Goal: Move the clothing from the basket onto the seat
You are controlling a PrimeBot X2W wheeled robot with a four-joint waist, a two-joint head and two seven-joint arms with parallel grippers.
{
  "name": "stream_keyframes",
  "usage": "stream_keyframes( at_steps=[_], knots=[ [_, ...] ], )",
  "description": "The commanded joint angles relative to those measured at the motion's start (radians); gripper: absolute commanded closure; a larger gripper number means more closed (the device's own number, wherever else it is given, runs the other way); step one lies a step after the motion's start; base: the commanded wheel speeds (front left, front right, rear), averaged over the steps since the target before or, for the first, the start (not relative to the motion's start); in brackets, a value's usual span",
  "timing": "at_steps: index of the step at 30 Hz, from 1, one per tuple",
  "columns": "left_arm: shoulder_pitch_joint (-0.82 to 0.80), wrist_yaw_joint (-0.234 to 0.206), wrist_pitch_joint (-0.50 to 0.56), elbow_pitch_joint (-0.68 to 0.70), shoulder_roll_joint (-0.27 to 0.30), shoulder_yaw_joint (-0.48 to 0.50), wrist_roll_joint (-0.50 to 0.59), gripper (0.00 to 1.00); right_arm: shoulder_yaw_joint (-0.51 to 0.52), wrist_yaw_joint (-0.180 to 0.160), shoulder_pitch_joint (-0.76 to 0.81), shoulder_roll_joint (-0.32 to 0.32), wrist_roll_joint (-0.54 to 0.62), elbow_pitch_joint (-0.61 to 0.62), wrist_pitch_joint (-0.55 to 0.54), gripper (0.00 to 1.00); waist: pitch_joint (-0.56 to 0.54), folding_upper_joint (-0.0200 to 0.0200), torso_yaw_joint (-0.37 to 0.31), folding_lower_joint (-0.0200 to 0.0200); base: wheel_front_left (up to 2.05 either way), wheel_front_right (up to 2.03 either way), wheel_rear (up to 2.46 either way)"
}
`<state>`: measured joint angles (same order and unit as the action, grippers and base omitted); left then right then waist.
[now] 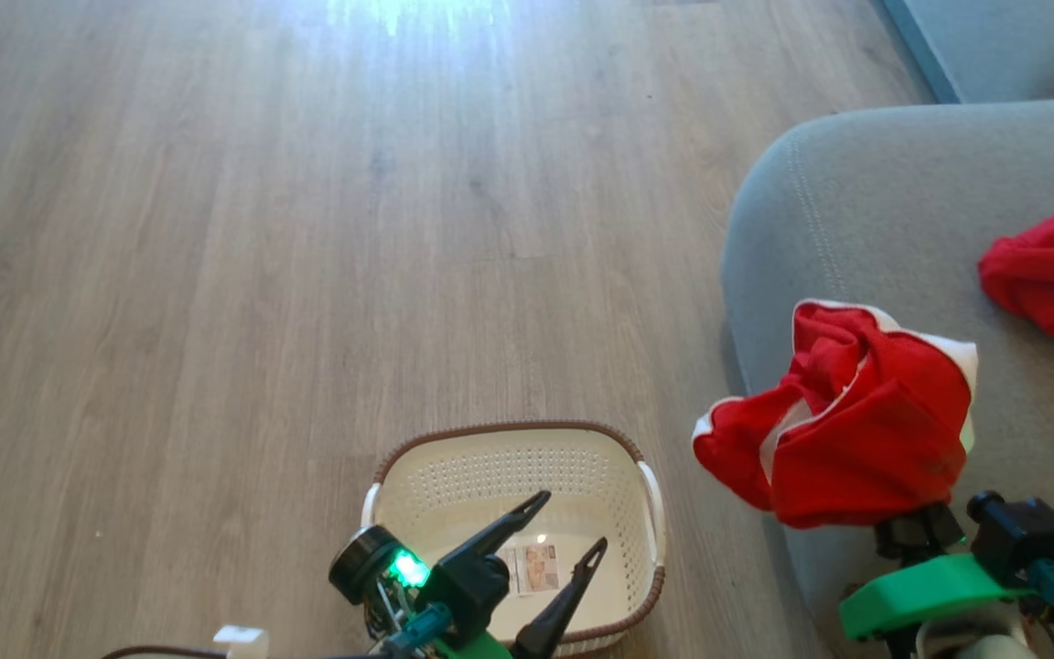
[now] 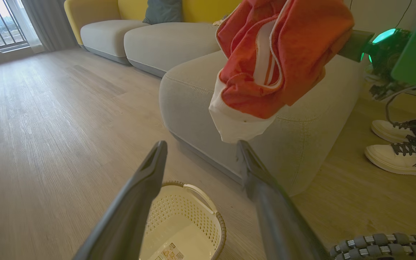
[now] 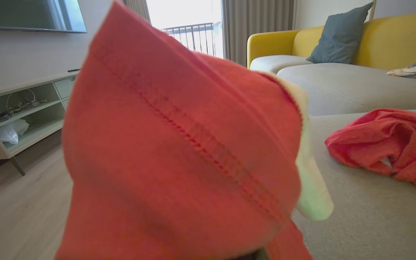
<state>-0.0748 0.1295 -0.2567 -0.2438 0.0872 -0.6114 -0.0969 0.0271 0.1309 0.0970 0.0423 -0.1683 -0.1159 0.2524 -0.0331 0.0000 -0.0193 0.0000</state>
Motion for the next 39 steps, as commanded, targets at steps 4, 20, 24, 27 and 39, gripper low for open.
stream_keyframes(
  at_steps=[4,20,24,27,39],
  knots=[
    [-0.031,0.001,-0.005,0.039,-0.012,0.036,-0.001,0.0,-0.02,0.0,-0.06,0.008,0.012,0.05,0.009,1.0,0.011,0.0,-0.04,0.0,0.0,0.0,0.0],
    [-0.073,0.001,-0.005,0.072,-0.017,0.049,0.007,0.0,-0.007,0.0,-0.082,0.008,0.029,0.1,0.009,1.0,0.079,0.0,-0.309,0.0,0.0,0.0,0.0],
    [-0.089,0.001,-0.005,0.07,-0.008,0.038,0.014,0.0,0.001,0.0,-0.084,0.008,0.021,0.102,0.009,1.0,0.102,0.0,-0.38,0.0,0.0,0.0,0.0],
    [-0.099,0.001,-0.005,0.074,-0.005,0.027,0.015,0.0,0.008,0.0,-0.081,0.008,0.014,0.103,0.009,1.0,0.116,0.0,-0.426,0.0,0.0,0.0,0.0],
    [-0.141,0.001,-0.005,0.072,0.006,-0.027,0.006,0.0,0.057,0.0,-0.066,0.008,-0.029,0.133,0.009,1.0,0.152,0.0,-0.494,0.0,0.0,0.0,0.0]
  ],
)
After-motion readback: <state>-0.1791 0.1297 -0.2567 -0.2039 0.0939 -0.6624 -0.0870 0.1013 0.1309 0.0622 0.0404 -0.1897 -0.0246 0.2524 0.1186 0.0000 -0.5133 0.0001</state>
